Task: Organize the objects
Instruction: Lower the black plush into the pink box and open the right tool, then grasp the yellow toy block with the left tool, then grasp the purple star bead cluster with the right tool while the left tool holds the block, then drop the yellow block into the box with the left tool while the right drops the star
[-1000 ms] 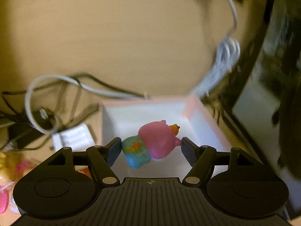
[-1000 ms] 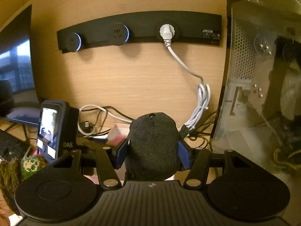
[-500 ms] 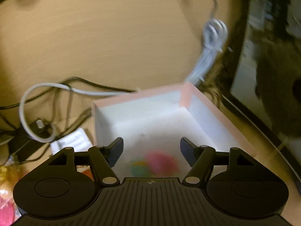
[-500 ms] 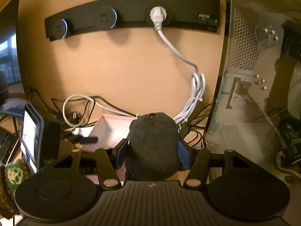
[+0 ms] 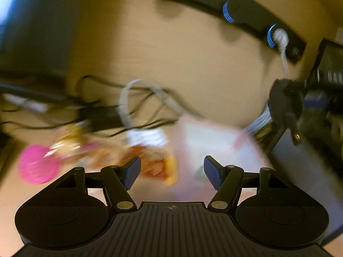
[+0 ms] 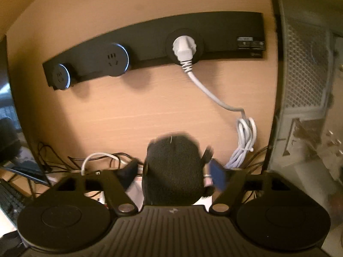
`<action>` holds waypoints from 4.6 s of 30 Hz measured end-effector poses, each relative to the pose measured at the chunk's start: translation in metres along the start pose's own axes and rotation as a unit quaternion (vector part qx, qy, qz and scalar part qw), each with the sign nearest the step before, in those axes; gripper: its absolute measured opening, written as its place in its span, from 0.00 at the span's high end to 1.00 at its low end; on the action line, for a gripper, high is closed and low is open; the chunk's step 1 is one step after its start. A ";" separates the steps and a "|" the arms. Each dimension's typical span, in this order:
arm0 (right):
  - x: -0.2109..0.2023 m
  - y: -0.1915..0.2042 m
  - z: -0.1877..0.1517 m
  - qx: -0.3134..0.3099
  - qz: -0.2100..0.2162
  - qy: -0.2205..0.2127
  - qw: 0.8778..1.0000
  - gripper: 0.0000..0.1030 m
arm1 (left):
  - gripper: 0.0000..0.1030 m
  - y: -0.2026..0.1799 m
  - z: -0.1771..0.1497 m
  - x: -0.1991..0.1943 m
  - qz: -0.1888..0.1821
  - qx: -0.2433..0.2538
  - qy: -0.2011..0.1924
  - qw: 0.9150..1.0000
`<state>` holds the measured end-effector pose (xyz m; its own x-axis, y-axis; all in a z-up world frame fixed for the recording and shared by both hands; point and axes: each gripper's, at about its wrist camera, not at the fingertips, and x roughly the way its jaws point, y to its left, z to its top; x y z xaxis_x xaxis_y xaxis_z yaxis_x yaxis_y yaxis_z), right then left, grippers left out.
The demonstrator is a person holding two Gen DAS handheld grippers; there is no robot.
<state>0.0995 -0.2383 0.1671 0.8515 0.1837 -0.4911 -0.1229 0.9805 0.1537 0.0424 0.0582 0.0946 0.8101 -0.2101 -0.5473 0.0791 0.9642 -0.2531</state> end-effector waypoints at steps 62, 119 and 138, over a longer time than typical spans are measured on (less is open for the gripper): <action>-0.018 0.102 -0.184 -0.090 0.052 0.175 0.979 0.00 | 0.84 0.060 -0.061 -0.041 0.074 0.010 0.116 0.990; 0.030 0.226 -0.192 -0.141 0.084 0.186 0.969 0.07 | 0.83 0.110 -0.076 -0.103 0.064 -0.020 0.134 0.989; -0.033 0.178 -0.165 -0.180 0.056 0.161 0.969 0.62 | 0.83 0.070 -0.079 -0.076 0.004 0.015 0.154 0.988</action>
<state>-0.0344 -0.0585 0.0696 0.6267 0.2457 -0.7395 -0.4243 0.9036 -0.0594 -0.0598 0.1285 0.0554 0.5962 -0.2369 -0.7671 0.0948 0.9696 -0.2258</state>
